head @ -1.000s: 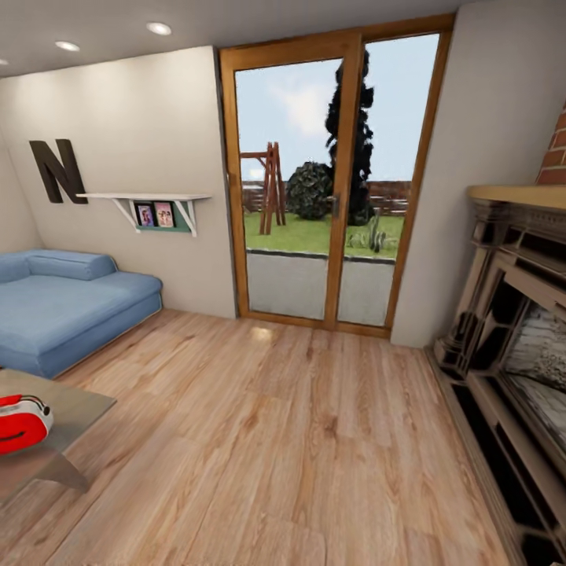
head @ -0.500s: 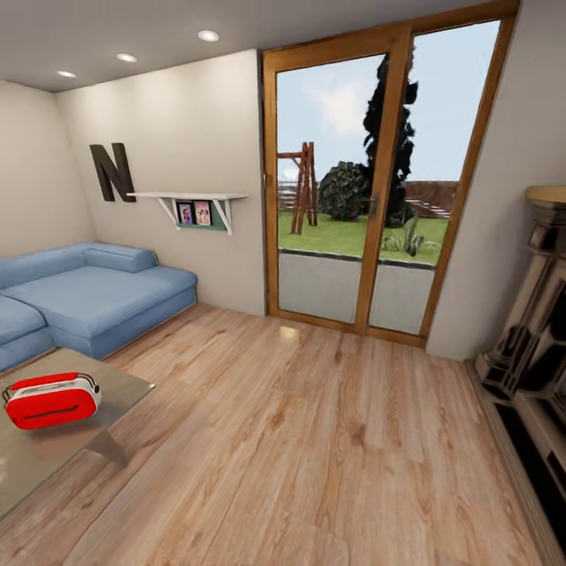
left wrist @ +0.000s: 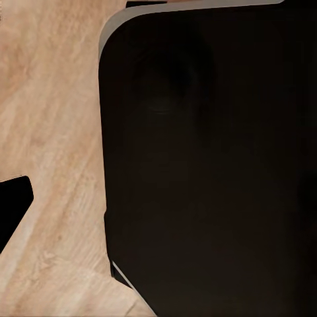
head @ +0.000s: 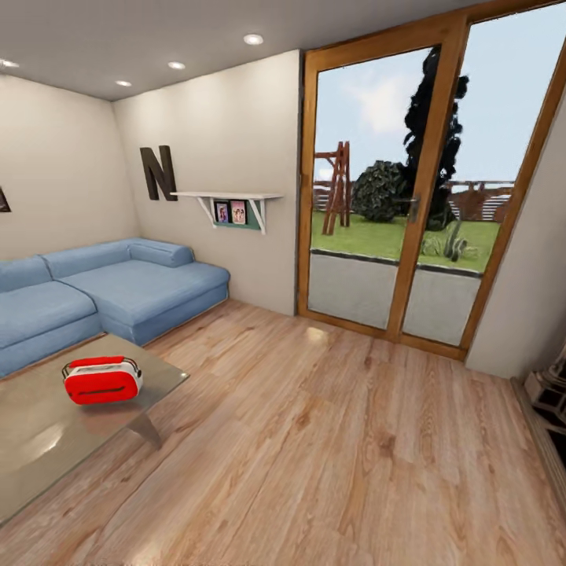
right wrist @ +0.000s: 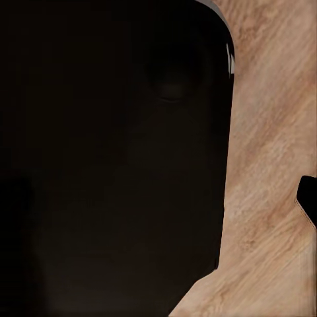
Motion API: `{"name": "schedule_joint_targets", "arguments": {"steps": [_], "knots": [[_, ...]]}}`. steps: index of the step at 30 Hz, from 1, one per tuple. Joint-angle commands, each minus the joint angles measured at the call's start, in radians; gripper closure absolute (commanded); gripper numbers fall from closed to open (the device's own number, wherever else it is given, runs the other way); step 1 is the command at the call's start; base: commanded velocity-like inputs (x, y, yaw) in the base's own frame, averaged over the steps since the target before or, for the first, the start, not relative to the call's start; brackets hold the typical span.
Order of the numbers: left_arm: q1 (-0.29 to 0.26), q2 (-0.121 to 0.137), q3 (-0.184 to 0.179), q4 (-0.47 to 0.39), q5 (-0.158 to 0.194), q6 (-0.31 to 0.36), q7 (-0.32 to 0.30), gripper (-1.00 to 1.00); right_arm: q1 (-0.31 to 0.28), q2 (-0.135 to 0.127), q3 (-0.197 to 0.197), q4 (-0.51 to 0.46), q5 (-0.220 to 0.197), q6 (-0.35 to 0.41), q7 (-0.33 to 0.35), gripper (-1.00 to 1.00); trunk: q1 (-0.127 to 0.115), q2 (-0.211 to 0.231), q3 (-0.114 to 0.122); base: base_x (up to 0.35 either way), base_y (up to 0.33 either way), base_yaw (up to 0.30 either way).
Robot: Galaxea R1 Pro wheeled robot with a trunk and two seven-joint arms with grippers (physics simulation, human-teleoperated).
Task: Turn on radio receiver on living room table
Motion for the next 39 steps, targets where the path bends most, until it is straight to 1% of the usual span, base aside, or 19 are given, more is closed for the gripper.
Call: {"name": "schedule_joint_targets", "arguments": {"steps": [1, 39], "knots": [[0.0, 0.0, 0.0, 0.0, 0.0, 0.0, 0.0, -1.0, 0.0, 0.0, 0.0, 0.0, 0.0, 0.0, 0.0, -1.0, 0.0, 0.0, 0.0, 0.0, 0.0, 0.275], [0.0, 0.0, 0.001, 0.0, 0.002, 0.0, 0.0, -1.0, 0.0, 0.0, 0.003, 0.0, 0.0, 0.001, 0.001, -1.0, 0.0, 0.0, 0.0, 0.0, 0.0, 0.276]]}}
